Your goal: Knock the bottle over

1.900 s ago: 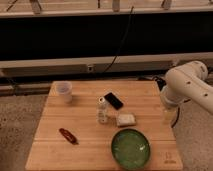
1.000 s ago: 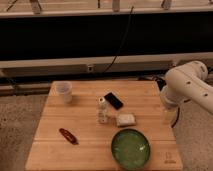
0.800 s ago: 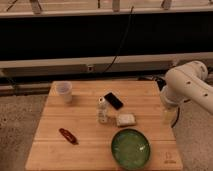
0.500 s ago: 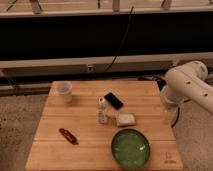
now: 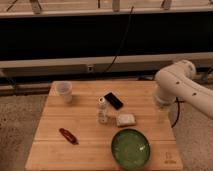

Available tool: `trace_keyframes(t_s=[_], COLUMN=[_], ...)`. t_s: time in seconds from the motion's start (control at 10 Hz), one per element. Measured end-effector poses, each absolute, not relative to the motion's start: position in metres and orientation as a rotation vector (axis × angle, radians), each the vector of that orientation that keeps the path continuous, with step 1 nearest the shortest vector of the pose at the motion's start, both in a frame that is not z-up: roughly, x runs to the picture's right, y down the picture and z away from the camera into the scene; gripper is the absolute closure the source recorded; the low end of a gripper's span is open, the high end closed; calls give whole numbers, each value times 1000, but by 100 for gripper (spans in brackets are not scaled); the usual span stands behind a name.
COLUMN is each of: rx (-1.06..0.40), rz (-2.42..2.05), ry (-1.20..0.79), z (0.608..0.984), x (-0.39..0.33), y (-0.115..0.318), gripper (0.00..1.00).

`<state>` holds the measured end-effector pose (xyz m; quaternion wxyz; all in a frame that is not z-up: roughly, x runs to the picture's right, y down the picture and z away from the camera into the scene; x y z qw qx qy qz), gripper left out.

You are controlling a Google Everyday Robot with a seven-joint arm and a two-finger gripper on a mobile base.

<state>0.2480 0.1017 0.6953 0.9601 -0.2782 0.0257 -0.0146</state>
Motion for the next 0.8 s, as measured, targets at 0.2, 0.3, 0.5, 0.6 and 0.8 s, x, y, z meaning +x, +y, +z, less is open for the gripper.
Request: trace_keyframes(t_s=[0.2,0.3,0.5,0.6,0.8], rx=[-563,-561,-556,-556,-554], rz=[-57,-69,-97,-105,-116], ry=[55,58,52,53,54], z=[700,702,709,711,715], x=[241,239,223,221,216], y=[101,100,97,97,96], gripper=[20,20,20,20,20])
